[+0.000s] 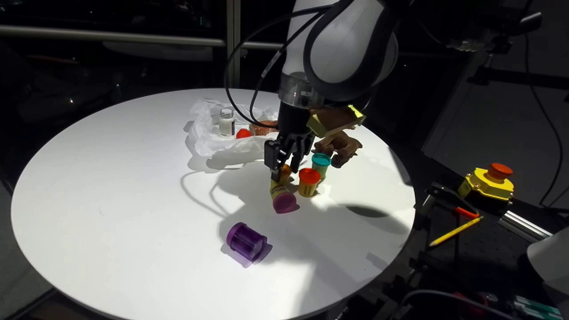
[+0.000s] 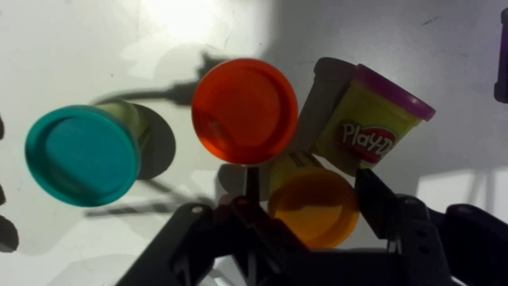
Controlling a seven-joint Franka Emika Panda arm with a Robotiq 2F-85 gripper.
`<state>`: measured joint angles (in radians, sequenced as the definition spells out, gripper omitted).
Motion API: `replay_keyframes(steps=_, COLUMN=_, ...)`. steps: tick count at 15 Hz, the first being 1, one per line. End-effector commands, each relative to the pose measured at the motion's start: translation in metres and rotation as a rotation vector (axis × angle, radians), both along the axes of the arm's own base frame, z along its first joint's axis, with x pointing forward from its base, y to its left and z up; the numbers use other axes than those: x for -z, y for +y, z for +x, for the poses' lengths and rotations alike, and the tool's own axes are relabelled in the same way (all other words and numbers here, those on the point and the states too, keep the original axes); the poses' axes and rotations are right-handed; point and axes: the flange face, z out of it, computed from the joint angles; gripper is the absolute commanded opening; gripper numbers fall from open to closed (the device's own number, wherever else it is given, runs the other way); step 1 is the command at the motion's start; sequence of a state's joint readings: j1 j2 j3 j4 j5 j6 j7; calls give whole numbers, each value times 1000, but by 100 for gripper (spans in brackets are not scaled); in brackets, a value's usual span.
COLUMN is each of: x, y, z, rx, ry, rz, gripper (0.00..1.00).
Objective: Place the container, strawberry toy and moose toy inside the white plastic bag
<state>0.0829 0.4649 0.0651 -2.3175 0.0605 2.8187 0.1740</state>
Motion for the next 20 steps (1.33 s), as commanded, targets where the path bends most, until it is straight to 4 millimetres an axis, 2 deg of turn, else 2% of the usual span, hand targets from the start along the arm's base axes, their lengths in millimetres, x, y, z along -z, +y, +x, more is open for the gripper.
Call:
replay_keyframes(steps=1, x=-1, y=-3, z=4, rx=-4, ry=-10, rz=-13, gripper=36)
replay_keyframes(steps=2, x=-6, y=-3, z=5, rx=2, ry=-15, rz=-20, gripper=28)
replay_keyframes(steps=3, x=-12, y=-3, z=7, rx=3, ry=-18, rz=-29, gripper=28)
replay_keyframes(steps=5, x=-37, y=2, z=11, rx=-13, ry=-37, rz=-59, gripper=27)
replay_keyframes(steps=7, x=-74, y=12, z=20, rx=-42, ry=-81, rz=-100, gripper=27)
replay_keyframes(steps=10, x=-133, y=32, z=48, rx=-68, ry=-173, rz=-132, gripper=27)
replay_keyframes(steps=13, x=-161, y=38, z=90, rx=-48, ry=-278, rz=-132, gripper=27)
replay_keyframes(steps=15, x=-149, y=31, z=114, rx=-25, ry=-296, rz=-135, gripper=27)
replay_keyframes(steps=20, x=-79, y=6, z=155, rx=43, ry=-247, rz=-150, gripper=27)
